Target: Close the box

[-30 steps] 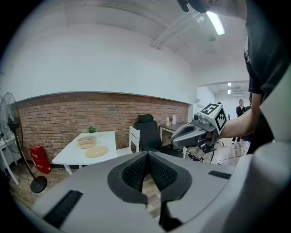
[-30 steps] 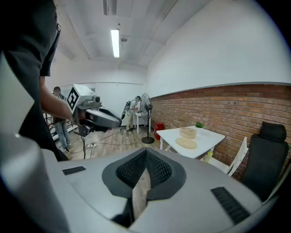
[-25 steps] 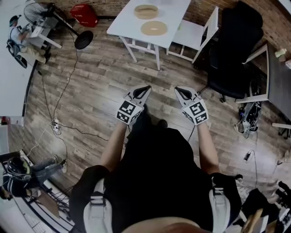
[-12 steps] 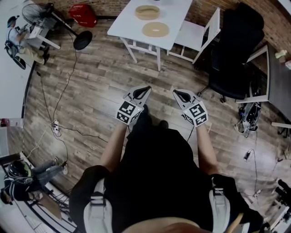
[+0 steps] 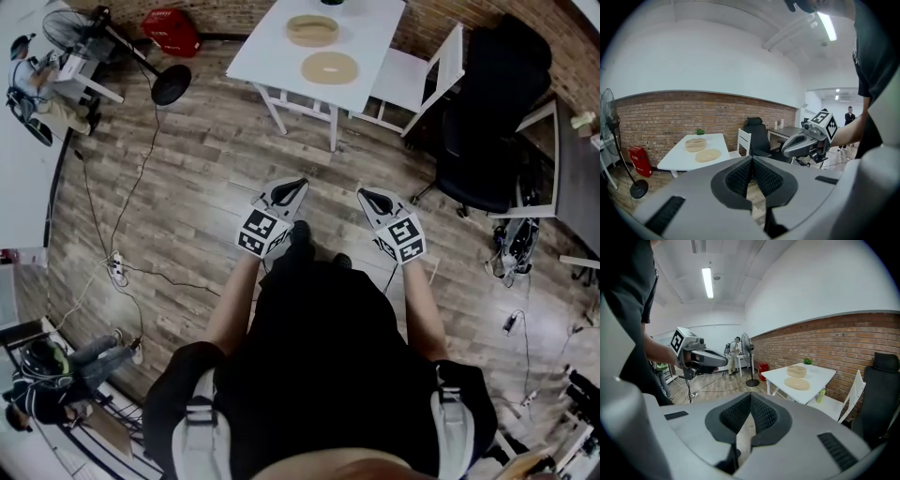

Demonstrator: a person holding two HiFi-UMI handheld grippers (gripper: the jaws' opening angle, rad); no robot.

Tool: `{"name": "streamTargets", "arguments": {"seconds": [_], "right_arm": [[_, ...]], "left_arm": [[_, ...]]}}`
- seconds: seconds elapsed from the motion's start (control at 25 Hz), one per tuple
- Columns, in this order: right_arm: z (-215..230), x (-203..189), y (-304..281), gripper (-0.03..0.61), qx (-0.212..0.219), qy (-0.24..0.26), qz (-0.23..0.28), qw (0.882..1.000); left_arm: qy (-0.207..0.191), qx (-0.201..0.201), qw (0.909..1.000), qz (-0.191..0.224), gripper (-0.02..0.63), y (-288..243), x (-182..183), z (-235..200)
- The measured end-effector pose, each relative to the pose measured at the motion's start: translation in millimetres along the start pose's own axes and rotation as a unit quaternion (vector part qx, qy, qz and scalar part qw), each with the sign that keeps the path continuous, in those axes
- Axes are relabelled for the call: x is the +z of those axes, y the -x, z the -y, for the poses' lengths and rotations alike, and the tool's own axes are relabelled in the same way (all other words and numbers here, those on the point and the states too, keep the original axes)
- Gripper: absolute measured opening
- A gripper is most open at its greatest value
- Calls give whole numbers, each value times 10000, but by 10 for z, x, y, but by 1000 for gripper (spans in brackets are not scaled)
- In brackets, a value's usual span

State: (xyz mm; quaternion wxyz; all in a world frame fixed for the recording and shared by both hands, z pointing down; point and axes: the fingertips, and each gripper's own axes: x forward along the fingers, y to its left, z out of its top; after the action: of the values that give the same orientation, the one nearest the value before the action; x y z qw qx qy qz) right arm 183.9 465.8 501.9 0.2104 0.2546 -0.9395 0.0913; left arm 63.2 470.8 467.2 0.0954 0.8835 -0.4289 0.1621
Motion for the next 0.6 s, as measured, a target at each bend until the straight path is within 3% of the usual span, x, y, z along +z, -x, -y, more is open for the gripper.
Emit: {"name": "streamTargets", "arguments": {"seconds": [0.6], "right_arm": [[229, 283, -854, -3, -452, -194, -224, 9985]], "left_arm": [[-29, -464, 9989, 39, 23, -228, 39, -1021]]}}
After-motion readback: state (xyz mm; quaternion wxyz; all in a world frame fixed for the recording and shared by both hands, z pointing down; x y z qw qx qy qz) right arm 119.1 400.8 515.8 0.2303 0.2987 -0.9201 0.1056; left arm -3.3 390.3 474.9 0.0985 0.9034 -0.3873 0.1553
